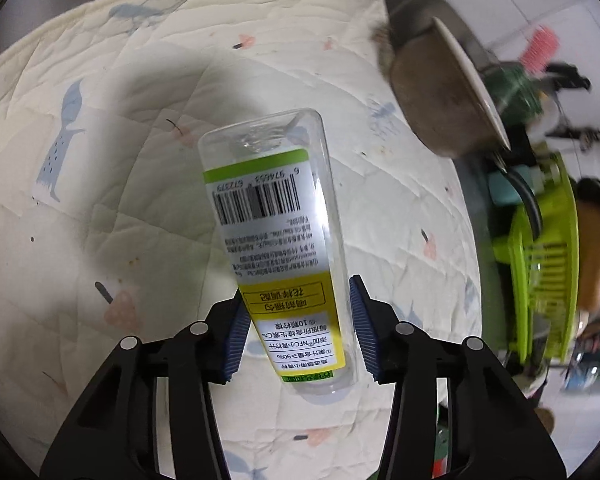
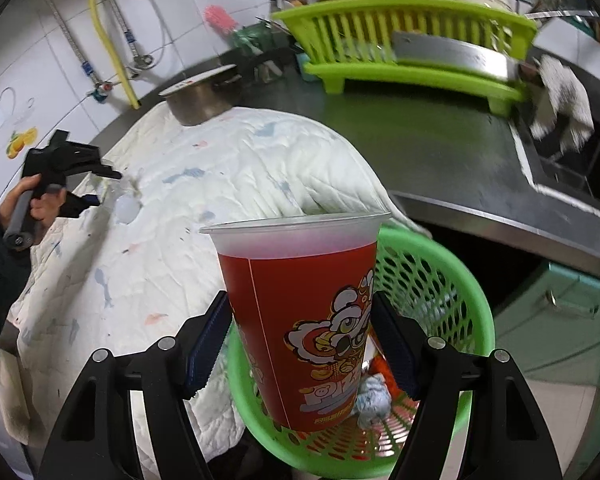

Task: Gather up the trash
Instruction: 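Carry the cup and bottle to the green basket and release both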

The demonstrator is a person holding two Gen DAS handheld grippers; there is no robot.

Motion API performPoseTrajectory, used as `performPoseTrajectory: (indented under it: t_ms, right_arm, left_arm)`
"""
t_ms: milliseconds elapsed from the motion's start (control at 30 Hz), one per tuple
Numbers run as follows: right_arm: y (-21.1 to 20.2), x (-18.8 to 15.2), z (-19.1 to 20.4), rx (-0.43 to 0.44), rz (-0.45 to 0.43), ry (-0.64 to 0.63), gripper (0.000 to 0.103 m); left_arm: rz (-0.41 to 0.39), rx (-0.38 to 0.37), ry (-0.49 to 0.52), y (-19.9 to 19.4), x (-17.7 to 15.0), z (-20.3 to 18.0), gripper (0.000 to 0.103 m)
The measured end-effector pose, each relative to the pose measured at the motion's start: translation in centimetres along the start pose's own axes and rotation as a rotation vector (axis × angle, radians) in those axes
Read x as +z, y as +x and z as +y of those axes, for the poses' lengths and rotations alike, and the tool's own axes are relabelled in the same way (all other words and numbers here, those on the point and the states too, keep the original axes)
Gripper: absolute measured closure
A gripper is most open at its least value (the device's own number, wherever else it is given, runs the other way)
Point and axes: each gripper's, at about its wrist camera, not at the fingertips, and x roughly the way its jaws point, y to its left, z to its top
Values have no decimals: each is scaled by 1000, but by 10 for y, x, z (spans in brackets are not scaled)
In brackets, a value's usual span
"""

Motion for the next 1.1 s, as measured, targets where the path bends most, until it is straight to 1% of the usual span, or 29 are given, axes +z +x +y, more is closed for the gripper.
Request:
performPoseTrajectory:
  t_ms: [67,167,200,267,400,600,733,900,1000,1033,1100]
  right_arm:
    - [0,-4,-3,-3,6,12,35]
    - [-1,-12,-4,-55,5,-8,35]
    - [0,-13,-6,-59,9,-5,35]
    - [2,-16,-10,-59,21,12,35]
    - [9,-22,-20,-88,56,47,35]
    - [19,-31,-35,-138,94,69,34]
    - [19,-35,-42,-151,99,97,34]
    - [3,-36,-44,-146,72,102,32]
    - [-10,-38,-43,-132,49,106,30]
    - [-14,-39,-43,-127,43,106,28]
    - [-22,-41,-43,-131,28,110,27]
  left_arm:
    - [-2,-14,21,-4,-4,1,57]
    - [-8,-22,69,-9,-13,-1,58]
    - [-12,-23,84,-11,-16,-2,58]
    - [-15,-29,110,-16,-21,-3,58]
    - [-9,-66,157,-31,-34,-4,60]
    - [21,-130,261,-53,-71,-16,60]
    - [54,-190,332,-61,-100,-36,60]
    - [99,-246,429,-64,-141,-70,60]
    - [133,-257,505,-58,-170,-96,60]
    - [147,-260,525,-54,-179,-104,60]
    - [166,-266,558,-49,-195,-115,60]
